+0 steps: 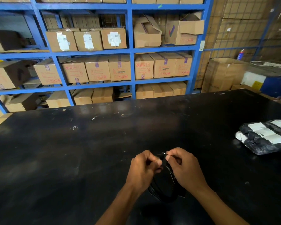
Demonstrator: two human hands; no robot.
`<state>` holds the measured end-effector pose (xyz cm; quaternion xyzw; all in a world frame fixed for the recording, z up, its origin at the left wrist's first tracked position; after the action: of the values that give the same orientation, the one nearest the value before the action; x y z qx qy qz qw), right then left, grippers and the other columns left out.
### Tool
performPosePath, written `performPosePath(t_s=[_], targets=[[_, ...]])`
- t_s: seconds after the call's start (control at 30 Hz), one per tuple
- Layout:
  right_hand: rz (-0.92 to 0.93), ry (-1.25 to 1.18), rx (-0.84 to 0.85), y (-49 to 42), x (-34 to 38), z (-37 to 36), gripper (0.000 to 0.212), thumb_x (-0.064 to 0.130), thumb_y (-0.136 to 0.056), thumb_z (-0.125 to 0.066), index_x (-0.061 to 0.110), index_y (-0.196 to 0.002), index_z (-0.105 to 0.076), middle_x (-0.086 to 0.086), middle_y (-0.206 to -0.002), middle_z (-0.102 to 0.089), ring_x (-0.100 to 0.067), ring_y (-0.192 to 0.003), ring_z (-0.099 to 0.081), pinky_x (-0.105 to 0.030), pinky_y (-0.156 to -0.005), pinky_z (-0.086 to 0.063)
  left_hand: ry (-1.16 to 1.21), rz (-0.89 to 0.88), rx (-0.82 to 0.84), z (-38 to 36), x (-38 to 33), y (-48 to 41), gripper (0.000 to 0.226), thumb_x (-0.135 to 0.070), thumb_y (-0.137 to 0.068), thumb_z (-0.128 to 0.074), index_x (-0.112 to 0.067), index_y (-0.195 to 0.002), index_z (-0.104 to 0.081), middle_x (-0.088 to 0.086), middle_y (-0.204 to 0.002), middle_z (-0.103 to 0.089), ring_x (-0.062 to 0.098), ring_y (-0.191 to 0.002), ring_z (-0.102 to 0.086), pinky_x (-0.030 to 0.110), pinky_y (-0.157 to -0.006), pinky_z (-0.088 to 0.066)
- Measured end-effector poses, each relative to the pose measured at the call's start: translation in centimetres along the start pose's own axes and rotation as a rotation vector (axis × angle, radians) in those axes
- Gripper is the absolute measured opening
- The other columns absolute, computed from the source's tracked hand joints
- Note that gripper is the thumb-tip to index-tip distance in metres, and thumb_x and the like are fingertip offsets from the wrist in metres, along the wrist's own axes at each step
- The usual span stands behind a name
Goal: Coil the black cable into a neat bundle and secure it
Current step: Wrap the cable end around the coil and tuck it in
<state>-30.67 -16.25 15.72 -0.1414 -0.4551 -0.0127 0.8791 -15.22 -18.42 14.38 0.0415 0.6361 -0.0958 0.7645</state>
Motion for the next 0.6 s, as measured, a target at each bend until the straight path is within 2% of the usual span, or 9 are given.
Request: performPosePath(t_s=[0.13,0.27,0.43,0.5,0.53,0.6], targets=[[-0.093,-0.001,0.033,0.5,-0.8,-0.4,0.012,0.021,-0.090,-0.066,0.027,-0.080,-0.068,0.008,-0.075,-0.069,0.006,-0.075,-0.064,-0.013,-0.061,-0.049,-0.119,-0.040,0.063,0.0,0.3,0.9,0.012,-0.005,-0.088,-0.070,-0.009,-0.078,-0.067,0.007,-0.078,-0.072,0.012,-0.072,-0.071,0.021,-0.067,-0.056],[-0.172,-0.041,0.099,0.7,-1.1,-0.5,0.010,0.020,-0.087,-0.069,0.025,-0.079,-0.072,0.004,-0.074,-0.073,-0.002,-0.072,-0.069,-0.019,-0.066,-0.055,-0.255,-0.086,0.101,-0.2,0.3,1.3,0.018,-0.012,-0.086,-0.073,-0.021,-0.072,-0.066,0.005,-0.075,-0.073,0.013,-0.070,-0.069,0.027,-0.069,-0.059],[-0.253,-0.184,0.179,0.6,-1.0,0.1,0.005,0.018,-0.084,-0.074,0.022,-0.084,-0.075,0.002,-0.074,-0.077,-0.005,-0.071,-0.072,-0.015,-0.061,-0.054,-0.268,-0.102,0.084,0.0,0.2,1.2,0.016,-0.014,-0.086,-0.073,-0.018,-0.072,-0.066,0.004,-0.073,-0.073,0.013,-0.068,-0.069,0.030,-0.068,-0.059],[-0.292,-0.228,0.217,0.5,-1.1,0.2,0.010,0.017,-0.083,-0.075,0.025,-0.090,-0.074,0.004,-0.079,-0.078,-0.002,-0.075,-0.073,-0.013,-0.063,-0.053,-0.259,-0.095,0.089,-0.1,0.1,1.1,0.015,-0.015,-0.086,-0.073,-0.018,-0.072,-0.067,0.004,-0.073,-0.073,0.014,-0.069,-0.070,0.034,-0.069,-0.059],[-0.308,-0.239,0.245,0.4,-1.2,0.3,0.012,0.016,-0.084,-0.075,0.025,-0.091,-0.075,0.004,-0.082,-0.078,-0.002,-0.079,-0.073,-0.015,-0.066,-0.055,-0.255,-0.090,0.095,-0.1,0.2,1.0,0.015,-0.015,-0.085,-0.073,-0.018,-0.072,-0.067,0.004,-0.073,-0.073,0.015,-0.069,-0.070,0.036,-0.070,-0.060],[-0.334,-0.261,0.321,0.3,-1.3,0.2,0.012,0.012,-0.087,-0.070,0.021,-0.090,-0.078,0.000,-0.085,-0.079,-0.010,-0.084,-0.075,-0.028,-0.078,-0.060,-0.253,-0.084,0.117,-0.3,0.1,1.0,0.016,-0.016,-0.085,-0.073,-0.021,-0.072,-0.067,0.004,-0.075,-0.074,0.014,-0.071,-0.070,0.035,-0.071,-0.060]])
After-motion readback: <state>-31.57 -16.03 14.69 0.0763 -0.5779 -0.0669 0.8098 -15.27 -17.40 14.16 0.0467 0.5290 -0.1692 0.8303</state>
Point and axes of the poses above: each hand's wrist, its own y-axis away from the middle knuckle, its own z-axis out of the back of the hand, x = y × z, the point moved 4 cm from there along -y, towards the middle knuckle
